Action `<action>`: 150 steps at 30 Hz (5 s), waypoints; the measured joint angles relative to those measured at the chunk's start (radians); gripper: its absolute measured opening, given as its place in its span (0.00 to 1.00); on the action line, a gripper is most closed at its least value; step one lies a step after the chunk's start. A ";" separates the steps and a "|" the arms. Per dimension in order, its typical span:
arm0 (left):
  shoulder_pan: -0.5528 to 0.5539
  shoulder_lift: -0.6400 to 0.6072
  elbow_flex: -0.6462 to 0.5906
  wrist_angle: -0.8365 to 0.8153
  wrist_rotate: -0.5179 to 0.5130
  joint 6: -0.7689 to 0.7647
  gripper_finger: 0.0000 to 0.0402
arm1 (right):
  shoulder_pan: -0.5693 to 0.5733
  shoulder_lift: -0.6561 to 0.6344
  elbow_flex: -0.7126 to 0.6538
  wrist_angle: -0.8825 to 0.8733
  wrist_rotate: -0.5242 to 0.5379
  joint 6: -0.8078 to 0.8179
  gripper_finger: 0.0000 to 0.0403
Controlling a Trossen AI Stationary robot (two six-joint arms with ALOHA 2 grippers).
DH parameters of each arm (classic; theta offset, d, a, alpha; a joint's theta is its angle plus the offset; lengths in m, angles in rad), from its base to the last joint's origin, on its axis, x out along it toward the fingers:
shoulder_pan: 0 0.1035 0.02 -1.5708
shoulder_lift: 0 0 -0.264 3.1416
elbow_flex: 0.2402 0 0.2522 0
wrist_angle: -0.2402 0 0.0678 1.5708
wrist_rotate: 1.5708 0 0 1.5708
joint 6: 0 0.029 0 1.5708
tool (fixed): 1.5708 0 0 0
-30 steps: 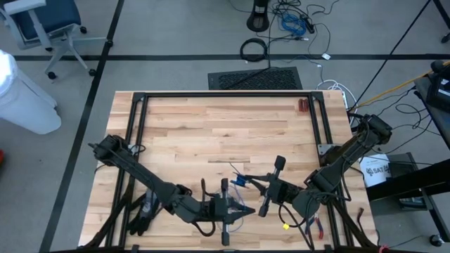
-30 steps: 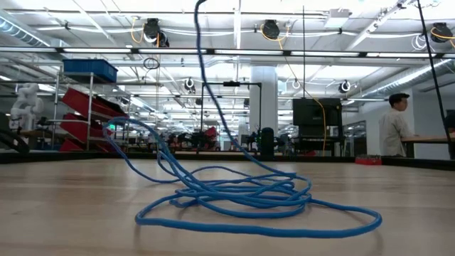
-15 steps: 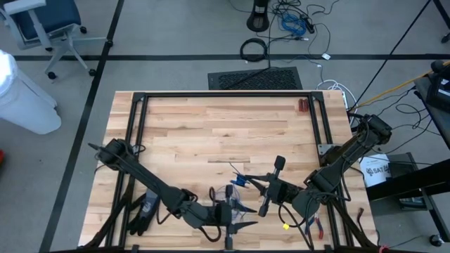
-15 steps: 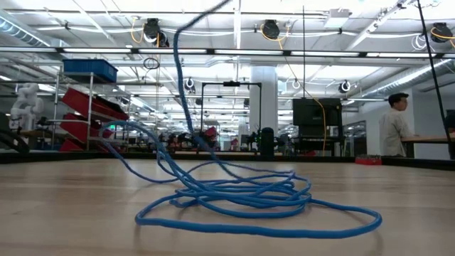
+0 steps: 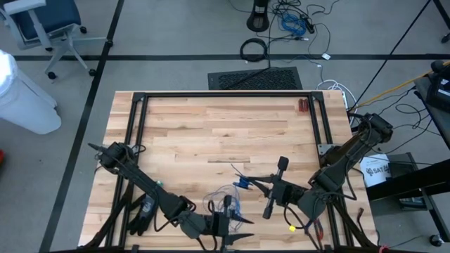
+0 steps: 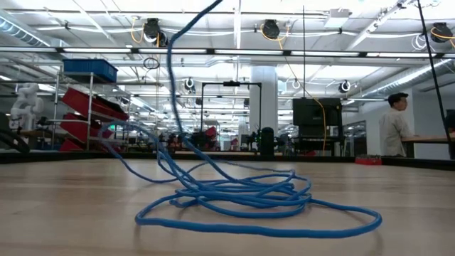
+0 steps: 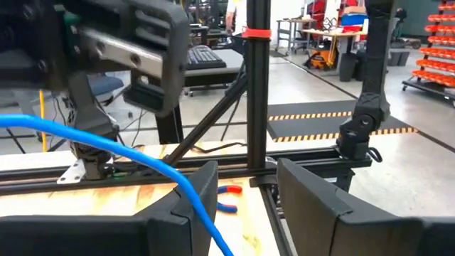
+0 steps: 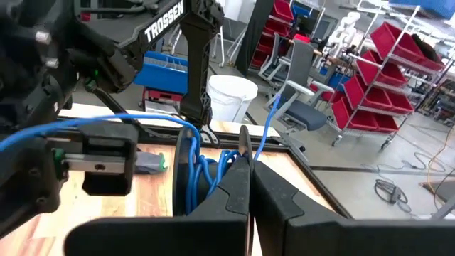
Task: Coil cords
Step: Coil the blue wire onto the spool
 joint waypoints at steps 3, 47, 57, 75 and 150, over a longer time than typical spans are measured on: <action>-0.023 0.000 0.000 0.001 -0.004 0.022 0.38 | 0.018 -0.011 0.000 -0.004 0.001 -0.016 0.00; -0.049 -0.104 -0.001 -0.428 -0.301 -0.214 0.40 | 0.113 -0.086 0.000 -0.031 0.026 -0.014 0.00; 0.019 -0.013 0.000 -0.345 -0.333 -0.215 0.60 | 0.136 -0.103 0.000 -0.028 0.025 -0.014 0.00; 0.059 0.099 0.000 -0.074 -0.308 -0.138 0.61 | 0.150 -0.107 0.000 -0.024 0.026 -0.015 0.00; -0.147 -0.231 0.000 -0.350 -0.572 -0.072 0.00 | 0.021 0.006 0.000 -0.103 -0.089 -0.070 0.00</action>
